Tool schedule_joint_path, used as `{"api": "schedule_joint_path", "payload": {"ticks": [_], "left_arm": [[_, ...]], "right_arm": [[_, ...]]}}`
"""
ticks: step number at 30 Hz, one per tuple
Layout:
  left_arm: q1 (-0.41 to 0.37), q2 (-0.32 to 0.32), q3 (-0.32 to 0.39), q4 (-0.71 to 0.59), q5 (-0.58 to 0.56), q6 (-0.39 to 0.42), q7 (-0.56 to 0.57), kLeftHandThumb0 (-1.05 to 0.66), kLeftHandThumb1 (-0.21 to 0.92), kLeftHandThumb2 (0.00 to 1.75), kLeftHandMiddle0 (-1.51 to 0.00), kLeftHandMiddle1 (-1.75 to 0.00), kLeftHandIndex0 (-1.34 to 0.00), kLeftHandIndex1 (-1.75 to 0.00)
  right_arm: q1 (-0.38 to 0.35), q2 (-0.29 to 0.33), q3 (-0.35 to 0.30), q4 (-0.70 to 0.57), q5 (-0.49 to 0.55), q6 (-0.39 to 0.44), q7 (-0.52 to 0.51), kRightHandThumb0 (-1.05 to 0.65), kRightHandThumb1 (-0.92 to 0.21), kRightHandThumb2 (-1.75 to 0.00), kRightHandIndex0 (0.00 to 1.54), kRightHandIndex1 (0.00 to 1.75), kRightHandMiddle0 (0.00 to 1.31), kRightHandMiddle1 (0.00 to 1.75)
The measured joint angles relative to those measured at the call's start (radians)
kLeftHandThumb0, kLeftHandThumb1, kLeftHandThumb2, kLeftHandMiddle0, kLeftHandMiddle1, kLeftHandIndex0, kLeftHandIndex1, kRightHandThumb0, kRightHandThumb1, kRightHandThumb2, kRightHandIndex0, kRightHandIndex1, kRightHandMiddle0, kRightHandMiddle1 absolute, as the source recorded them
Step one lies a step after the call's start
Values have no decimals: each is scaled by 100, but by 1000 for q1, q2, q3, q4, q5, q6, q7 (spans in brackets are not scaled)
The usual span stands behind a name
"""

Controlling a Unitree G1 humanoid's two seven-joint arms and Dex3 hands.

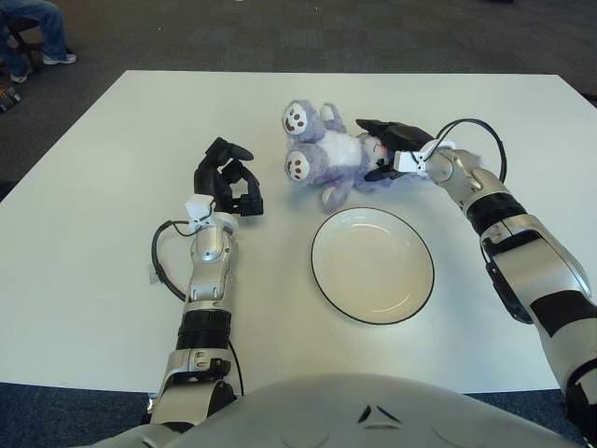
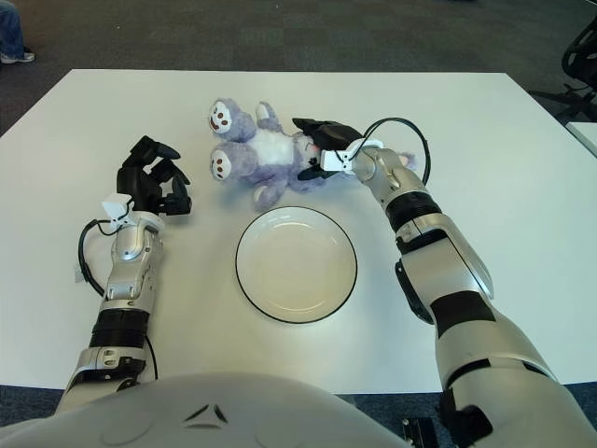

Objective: Put the doll into the plate.

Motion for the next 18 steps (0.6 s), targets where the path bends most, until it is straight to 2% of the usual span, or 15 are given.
{"api": "schedule_joint_path", "payload": {"ticks": [11, 18], "left_arm": [[1, 0, 0, 1, -1, -19, 0, -1, -11, 171, -93, -175, -82, -150], [0, 0, 0, 3, -4, -28, 0, -2, -10, 170, -93, -175, -82, -148]], "right_arm": [[0, 6, 19, 0, -1, 22, -1, -80, -70, -38, 8, 3, 0, 0], [0, 2, 34, -2, -2, 22, 3, -74, -61, -51, 26, 9, 0, 0]]}}
